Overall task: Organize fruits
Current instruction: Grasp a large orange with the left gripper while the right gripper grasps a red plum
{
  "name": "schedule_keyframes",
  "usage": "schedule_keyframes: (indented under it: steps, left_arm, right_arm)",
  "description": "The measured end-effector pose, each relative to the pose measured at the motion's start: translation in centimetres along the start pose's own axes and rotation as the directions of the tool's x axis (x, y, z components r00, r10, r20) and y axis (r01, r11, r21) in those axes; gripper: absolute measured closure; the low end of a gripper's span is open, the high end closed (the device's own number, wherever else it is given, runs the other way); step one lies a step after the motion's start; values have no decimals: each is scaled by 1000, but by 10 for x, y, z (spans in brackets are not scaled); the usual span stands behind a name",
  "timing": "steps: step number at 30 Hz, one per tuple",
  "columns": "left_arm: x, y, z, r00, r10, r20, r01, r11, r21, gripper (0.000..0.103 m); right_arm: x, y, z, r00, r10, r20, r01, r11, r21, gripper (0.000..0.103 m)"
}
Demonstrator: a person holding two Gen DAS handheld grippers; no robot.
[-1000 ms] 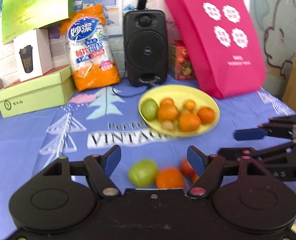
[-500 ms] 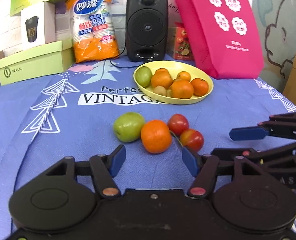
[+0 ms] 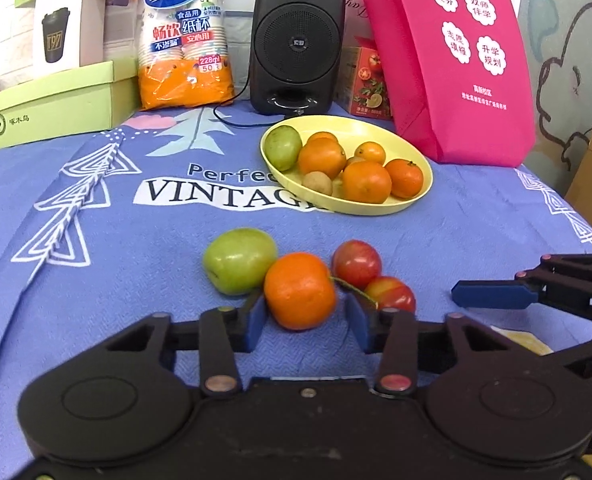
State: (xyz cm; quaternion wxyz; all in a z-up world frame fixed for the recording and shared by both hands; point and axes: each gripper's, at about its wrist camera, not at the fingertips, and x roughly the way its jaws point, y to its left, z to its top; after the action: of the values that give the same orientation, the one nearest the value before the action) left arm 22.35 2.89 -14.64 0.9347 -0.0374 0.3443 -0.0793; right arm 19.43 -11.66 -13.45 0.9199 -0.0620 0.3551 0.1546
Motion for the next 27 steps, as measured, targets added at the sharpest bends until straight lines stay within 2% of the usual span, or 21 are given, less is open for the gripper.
schedule_keyframes:
  steps: [13,18,22,27]
  left_arm:
    - [-17,19,-6,1000,22,1,-21,999,-38,68]
    - [-20,27,-8,1000,22,-2,-22,998,-53,68]
    - [-21,27,-9,1000,24,-4,-24,998,-55,68]
    - [-24,26,-11,1000,27,-4,-27,998,-59,68]
  right_arm:
    - [23,16,16,1000,20,-11,-20,999,-27,48]
    - [28,23,18,1000,29,-11,-30,998,-52,58]
    - [26,24,17,999,42,-6,-42,998,-55,73]
    - [20,21,15,999,42,1,-42,999,-28,74]
